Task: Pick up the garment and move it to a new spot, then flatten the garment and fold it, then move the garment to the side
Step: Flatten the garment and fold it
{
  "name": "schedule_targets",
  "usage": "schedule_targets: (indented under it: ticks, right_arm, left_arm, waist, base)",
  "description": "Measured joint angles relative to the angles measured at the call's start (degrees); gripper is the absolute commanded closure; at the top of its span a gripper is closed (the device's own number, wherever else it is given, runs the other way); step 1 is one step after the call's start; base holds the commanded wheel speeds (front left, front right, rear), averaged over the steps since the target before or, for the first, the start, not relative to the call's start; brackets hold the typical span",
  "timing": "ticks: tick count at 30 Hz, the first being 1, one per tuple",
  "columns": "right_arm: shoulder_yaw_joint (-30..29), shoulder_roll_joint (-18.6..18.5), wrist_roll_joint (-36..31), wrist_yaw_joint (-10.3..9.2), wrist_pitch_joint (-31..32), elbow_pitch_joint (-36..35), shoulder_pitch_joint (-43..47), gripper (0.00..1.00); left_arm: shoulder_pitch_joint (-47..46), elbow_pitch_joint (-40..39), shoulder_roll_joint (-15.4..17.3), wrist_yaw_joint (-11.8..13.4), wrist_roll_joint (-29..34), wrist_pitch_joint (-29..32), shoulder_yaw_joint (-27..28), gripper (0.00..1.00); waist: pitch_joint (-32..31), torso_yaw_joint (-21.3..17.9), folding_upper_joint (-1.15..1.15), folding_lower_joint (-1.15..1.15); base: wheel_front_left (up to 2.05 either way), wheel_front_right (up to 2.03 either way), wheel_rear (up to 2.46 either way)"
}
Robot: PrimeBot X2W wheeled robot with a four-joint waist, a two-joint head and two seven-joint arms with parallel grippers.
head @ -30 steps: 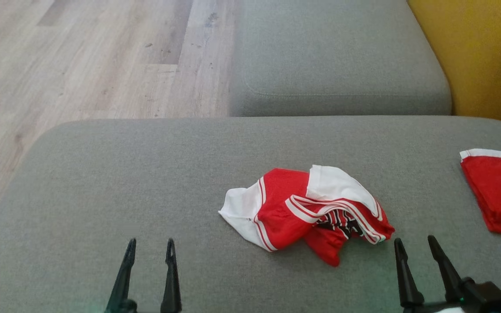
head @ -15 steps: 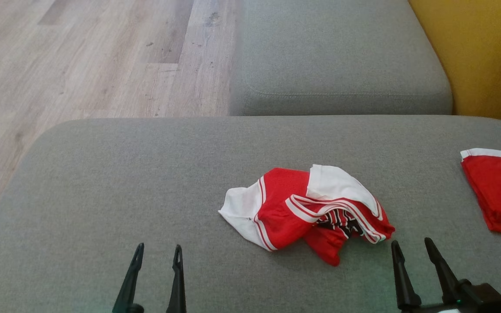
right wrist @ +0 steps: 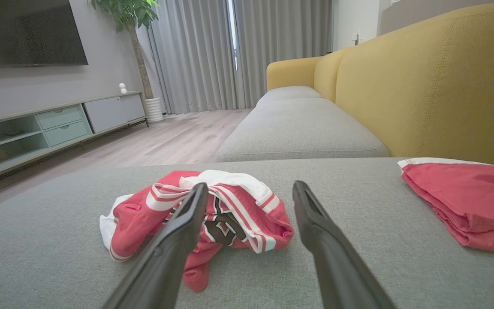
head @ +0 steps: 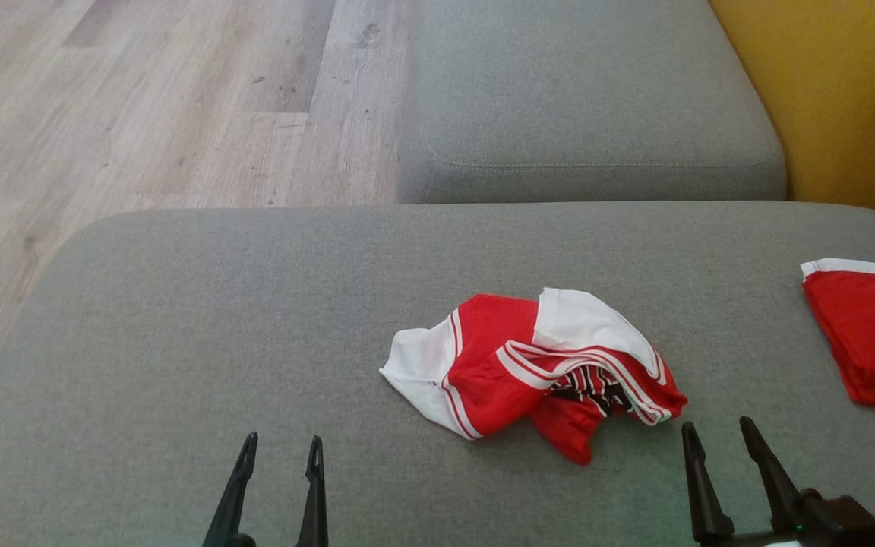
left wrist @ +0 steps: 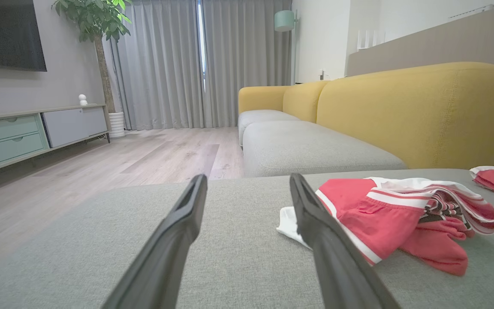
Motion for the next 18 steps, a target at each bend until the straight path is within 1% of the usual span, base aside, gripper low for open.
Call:
schedule_targets:
  ticks: [8,11,13,14,16,18]
  right_arm:
    - [0.6,0.0,0.0,0.00,0.0,0.0,0.0,0.00]
    - [1.2,0.0,0.0,0.00,0.0,-0.1,-0.2,0.00]
    - [1.2,0.0,0.0,0.00,0.0,-0.1,-0.5,0.00]
    - [1.2,0.0,0.0,0.00,0.0,-0.1,-0.5,0.00]
    - [1.2,-0.1,-0.2,0.00,0.0,-0.5,-0.7,0.00]
    - [1.5,-0.2,-0.2,0.00,0.0,-0.5,-0.8,0.00]
  left_arm:
    - [0.0,1.0,-0.2,-0.1,0.0,0.0,0.0,0.00]
    - [-0.5,3.1,-0.3,-1.6,0.3,0.0,-0.6,0.00]
    - [-1.9,4.9,-0.3,-3.1,0.3,0.0,-1.8,0.00]
    - [-1.9,4.9,-0.3,-3.1,0.3,0.0,-1.8,0.00]
    - [-4.8,7.3,-0.3,-5.1,0.3,0.0,-3.1,0.00]
    - [-8.6,9.7,-0.5,-6.6,0.4,0.0,-4.2,0.00]
  waist:
    - [0.3,-0.7,0.00,0.00]
    - [1.1,-1.3,0.00,0.00]
    - [1.9,-1.7,0.00,0.00]
    - [1.9,-1.7,0.00,0.00]
    - [3.0,-2.2,0.00,0.00]
    - [4.0,-2.7,0.00,0.00]
  base:
    - [0.00,0.00,0.00]
    - [0.00,0.00,0.00]
    - [0.00,0.00,0.00]
    - [0.00,0.00,0.00]
    - [0.00,0.00,0.00]
    - [0.00,0.00,0.00]
